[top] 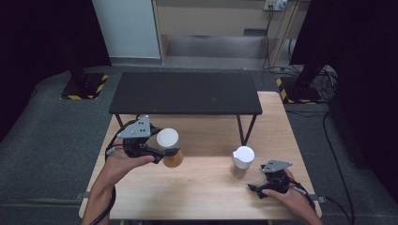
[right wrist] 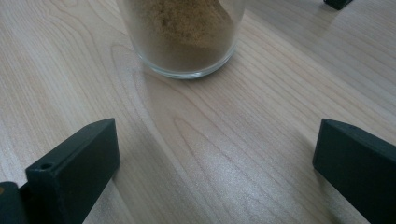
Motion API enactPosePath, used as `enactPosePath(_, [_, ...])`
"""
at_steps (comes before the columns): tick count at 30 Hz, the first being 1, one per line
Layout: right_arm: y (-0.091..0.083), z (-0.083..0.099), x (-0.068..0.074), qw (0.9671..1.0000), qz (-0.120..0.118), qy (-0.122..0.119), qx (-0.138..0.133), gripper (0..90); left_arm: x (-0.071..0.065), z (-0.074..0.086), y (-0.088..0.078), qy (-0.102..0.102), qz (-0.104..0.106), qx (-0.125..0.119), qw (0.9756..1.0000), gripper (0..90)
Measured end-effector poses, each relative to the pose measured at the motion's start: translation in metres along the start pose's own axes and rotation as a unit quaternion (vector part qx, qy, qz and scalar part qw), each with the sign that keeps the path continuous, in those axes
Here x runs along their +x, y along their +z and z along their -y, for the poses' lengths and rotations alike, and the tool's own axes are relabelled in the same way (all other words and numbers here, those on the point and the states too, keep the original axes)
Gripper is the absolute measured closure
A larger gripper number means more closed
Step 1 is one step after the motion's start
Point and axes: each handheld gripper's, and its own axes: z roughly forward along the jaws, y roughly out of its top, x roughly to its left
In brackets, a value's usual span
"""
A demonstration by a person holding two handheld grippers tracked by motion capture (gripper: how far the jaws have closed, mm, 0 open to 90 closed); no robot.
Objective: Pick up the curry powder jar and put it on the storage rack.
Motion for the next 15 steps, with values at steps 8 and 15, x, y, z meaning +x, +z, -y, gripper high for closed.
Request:
enactPosePath(8, [0.000, 0.000, 0.000, 1.0000, 0.000, 0.000, 0.000, 1.3, 0.003, -0.024, -0.005, 0.001, -0.008, -0.004, 1.0000, 32.8])
enactPosePath(15, [0.000, 0.000, 0.000, 1.0000, 0.000, 0.000, 0.000, 1.3, 0.009, -0.042, -0.006, -0.004, -0.013, 0.005, 0.9999, 32.8])
